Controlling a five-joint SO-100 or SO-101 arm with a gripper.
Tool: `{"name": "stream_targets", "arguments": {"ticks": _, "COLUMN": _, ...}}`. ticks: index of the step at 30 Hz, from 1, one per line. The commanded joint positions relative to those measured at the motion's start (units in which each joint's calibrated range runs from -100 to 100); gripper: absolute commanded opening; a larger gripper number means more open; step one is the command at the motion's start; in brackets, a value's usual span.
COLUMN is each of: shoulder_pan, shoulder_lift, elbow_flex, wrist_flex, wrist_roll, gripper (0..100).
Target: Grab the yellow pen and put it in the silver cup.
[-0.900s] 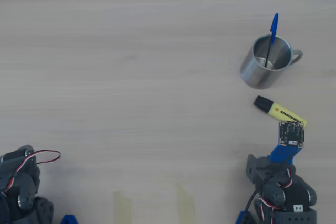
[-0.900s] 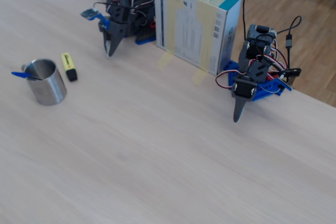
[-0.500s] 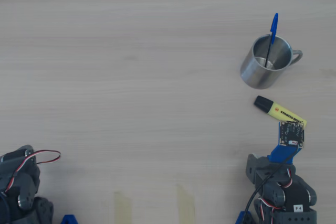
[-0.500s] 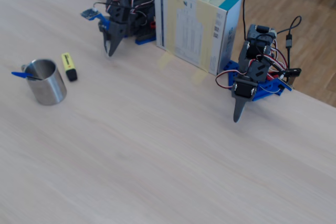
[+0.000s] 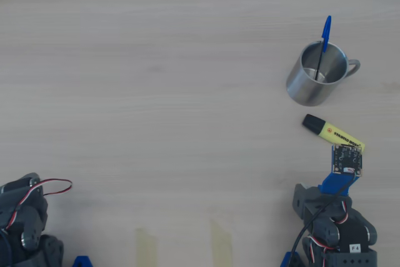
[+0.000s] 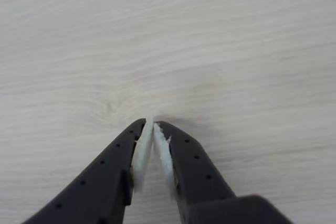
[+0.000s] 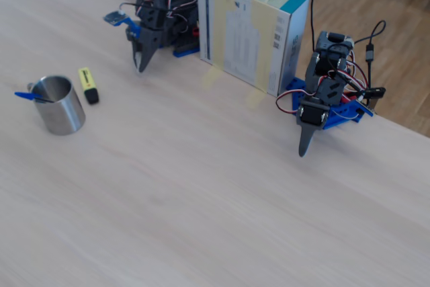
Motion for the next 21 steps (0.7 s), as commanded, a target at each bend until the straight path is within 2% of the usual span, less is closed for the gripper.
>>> {"name": "stream_targets", "arguments": {"ticks": 1, "shoulder_pan": -0.24, "shoulder_lift": 0.49, "elbow_flex": 0.54, "wrist_flex": 0.74, "wrist_roll": 0.09, "gripper": 3}}
{"name": "stream_targets", "arguments": {"ticks": 9, "shoulder_pan": 0.45, "shoulder_lift": 0.41, "elbow_flex": 0.27, "wrist_flex": 0.57, "wrist_roll": 4.93, "gripper": 3}}
{"name": "stream_targets", "arguments": {"ticks": 15, "shoulder_pan": 2.11, "shoulder_lift": 0.49, "elbow_flex": -4.45, "wrist_flex": 1.26, "wrist_roll": 10.39, "gripper": 18}}
{"name": "stream_targets", "arguments": {"ticks": 21, "shoulder_pan": 2.20, "shoulder_lift": 3.48, "elbow_flex": -7.53, "wrist_flex": 1.34, "wrist_roll": 10.80, "gripper": 27}}
